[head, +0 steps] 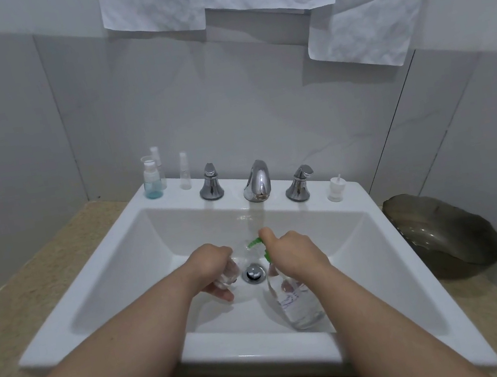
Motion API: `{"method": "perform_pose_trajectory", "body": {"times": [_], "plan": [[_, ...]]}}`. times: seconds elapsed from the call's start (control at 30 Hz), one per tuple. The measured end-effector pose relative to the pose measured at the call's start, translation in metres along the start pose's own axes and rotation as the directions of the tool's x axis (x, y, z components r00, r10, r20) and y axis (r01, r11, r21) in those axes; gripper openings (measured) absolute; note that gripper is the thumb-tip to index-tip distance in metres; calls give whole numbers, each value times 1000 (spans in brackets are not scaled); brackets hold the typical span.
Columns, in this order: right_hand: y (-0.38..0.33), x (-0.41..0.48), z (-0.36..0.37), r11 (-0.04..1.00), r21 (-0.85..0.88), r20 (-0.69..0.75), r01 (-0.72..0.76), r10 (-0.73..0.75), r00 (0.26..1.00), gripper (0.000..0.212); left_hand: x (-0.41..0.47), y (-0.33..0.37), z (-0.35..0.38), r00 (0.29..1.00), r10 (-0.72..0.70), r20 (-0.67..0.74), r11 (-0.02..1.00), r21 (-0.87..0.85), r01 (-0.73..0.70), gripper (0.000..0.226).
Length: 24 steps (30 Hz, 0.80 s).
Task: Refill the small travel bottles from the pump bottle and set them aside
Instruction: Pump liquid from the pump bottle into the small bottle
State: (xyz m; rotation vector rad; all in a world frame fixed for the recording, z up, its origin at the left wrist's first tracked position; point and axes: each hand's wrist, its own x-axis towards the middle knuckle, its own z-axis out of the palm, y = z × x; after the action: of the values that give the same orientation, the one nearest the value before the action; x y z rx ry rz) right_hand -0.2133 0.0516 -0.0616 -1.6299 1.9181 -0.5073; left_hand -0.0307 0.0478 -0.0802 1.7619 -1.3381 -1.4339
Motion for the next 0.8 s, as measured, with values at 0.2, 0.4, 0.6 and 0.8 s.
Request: {"method": "perform_pose_trajectory", "body": {"times": [0.2,0.4,0.6,0.8], "plan": [[1,0,0,1000,6,6,1,-1,1000,76,2,-1,1,1000,-11,25,1000,27,11,42],[2,-2,0,999,-32,1,-26,26,1000,94,1,2,1,1000,-9,-18,1000,-22,9,42],[2,-2,0,998,-57,-4,-24,24,1000,94,-1,2,1,1000,-8,-18,999,-31,7,42],[1,-4,-2,999,-50,13,-10,10,1000,71,-3,3,0,1000,-4,-17,1000,-31,3,43]]}}
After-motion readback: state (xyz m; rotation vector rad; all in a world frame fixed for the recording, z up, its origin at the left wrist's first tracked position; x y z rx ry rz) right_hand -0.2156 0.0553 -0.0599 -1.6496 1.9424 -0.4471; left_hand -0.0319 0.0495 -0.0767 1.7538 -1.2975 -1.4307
